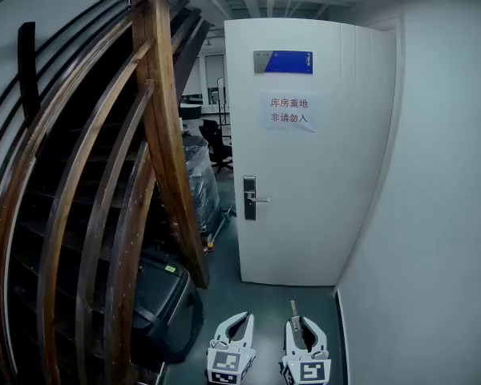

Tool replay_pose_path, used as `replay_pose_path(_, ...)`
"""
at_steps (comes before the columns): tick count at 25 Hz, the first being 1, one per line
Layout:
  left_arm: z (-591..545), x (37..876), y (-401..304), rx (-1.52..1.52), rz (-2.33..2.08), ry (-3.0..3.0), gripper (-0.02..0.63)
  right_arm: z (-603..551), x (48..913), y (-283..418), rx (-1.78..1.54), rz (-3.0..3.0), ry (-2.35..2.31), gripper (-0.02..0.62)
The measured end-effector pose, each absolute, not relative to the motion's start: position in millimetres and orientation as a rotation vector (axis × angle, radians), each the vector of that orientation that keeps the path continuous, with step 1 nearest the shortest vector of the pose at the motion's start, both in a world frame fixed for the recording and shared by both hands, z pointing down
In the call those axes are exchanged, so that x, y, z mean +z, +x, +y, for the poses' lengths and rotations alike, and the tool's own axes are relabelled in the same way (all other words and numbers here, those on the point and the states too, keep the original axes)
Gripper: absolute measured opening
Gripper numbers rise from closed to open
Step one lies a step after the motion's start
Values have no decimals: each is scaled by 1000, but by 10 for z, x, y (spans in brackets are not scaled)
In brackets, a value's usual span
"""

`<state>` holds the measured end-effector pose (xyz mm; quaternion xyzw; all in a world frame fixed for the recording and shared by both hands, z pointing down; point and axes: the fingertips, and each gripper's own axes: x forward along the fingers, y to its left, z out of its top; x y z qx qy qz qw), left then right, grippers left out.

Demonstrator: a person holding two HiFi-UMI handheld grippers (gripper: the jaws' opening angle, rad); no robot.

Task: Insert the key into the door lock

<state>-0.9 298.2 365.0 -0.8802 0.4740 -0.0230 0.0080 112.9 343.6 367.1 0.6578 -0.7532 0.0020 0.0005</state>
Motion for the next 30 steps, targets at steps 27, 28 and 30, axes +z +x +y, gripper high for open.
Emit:
replay_pose_path(27, 2770, 4194, 159, -199, 1541, -2788, 3, 3151, 4023, 1152, 141, -2432, 1943, 118)
replay_pose_path(28, 2687, 4196, 161, -198, 1538, -2791, 3, 3076, 4032, 1143, 141, -2429, 1942, 119)
replay_pose_path(30, 2501, 4190, 168, -184, 1529, -2800, 3, 2907, 4037, 1134, 137, -2421, 1948, 118)
